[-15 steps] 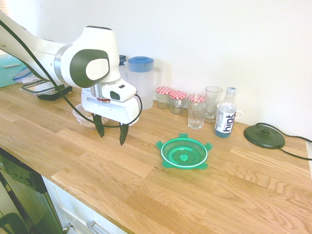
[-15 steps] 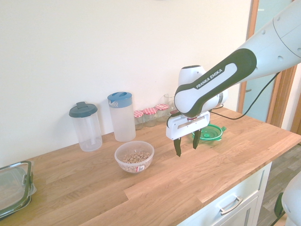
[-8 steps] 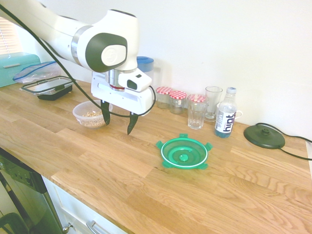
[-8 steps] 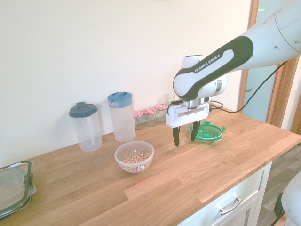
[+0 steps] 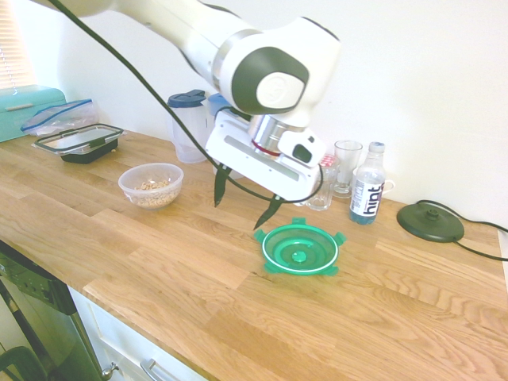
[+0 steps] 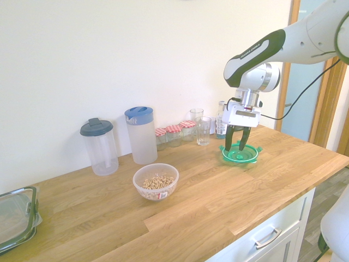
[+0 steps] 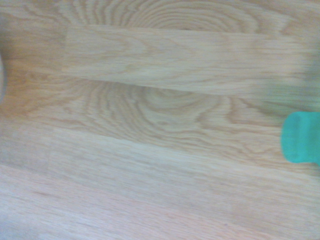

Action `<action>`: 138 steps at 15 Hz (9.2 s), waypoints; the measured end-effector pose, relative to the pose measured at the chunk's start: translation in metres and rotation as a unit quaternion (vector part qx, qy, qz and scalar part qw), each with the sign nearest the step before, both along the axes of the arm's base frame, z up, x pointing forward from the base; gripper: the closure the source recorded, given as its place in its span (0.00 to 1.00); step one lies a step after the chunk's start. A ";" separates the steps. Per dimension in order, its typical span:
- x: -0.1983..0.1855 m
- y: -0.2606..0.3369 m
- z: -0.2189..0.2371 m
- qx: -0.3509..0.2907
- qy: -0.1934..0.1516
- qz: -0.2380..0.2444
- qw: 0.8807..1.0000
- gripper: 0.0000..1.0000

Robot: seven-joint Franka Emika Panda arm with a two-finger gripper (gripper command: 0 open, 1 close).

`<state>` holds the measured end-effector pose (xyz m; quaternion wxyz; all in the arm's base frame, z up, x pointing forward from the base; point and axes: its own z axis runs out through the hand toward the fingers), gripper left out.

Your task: Cover the lid of food container

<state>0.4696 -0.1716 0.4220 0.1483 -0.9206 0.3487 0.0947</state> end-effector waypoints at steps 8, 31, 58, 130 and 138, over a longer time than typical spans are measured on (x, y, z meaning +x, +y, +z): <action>0.030 -0.137 -0.016 0.038 0.017 -0.055 0.998 0.00; 0.020 -0.178 -0.123 0.256 0.013 -0.091 0.962 1.00; 0.031 -0.151 -0.035 0.126 0.033 -0.061 0.990 1.00; 0.026 0.564 -0.092 -0.815 -0.132 -0.068 0.559 0.00; 0.014 0.576 -0.098 -0.808 -0.128 -0.051 0.572 0.00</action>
